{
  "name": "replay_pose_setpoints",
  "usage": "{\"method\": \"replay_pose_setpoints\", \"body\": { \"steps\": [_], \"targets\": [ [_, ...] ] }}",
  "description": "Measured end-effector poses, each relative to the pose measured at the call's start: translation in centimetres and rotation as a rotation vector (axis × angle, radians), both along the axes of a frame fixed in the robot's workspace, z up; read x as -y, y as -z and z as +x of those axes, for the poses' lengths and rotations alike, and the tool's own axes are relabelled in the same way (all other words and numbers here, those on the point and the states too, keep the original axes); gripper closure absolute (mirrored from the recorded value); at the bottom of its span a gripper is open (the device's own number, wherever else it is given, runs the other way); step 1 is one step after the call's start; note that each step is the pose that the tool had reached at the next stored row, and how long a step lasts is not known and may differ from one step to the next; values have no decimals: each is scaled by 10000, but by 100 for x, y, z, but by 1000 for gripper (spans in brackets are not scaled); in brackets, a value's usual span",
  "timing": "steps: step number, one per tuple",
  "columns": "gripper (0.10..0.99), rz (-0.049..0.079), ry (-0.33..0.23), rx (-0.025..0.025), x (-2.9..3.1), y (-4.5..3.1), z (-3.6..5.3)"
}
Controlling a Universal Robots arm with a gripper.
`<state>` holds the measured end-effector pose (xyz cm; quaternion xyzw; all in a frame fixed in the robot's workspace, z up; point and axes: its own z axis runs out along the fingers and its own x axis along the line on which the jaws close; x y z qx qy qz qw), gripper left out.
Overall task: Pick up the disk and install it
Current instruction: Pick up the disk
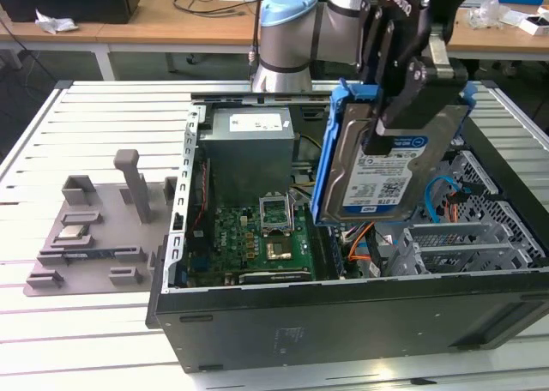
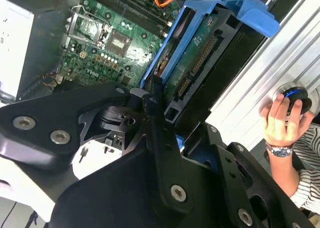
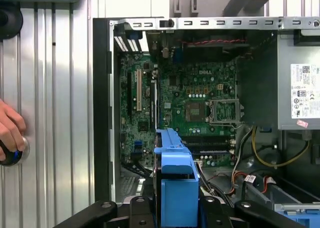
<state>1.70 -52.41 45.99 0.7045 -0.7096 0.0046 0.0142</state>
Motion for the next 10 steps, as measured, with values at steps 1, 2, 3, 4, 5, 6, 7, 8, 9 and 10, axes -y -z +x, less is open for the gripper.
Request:
{"method": "replay_pose_setpoints", "body": {
  "steps": [1, 2, 3, 4, 5, 6, 7, 8, 9, 10],
  "targets": [
    [725, -3, 0, 0, 1, -1, 34],
    [725, 0, -1, 0, 1, 1, 62],
    [725, -1, -2, 0, 2, 0, 82],
    [725, -1, -1, 0, 2, 1, 110],
    [725, -1, -1, 0, 3, 1, 129],
    [725, -1, 0, 0, 4, 2, 167],
    [725, -1, 0, 0, 5, 2, 210],
    [725, -1, -1, 0, 6, 3, 250],
    [725, -1, -2, 0, 6, 4, 280],
    [725, -1, 0, 0, 7, 4, 302]
  ]
}}
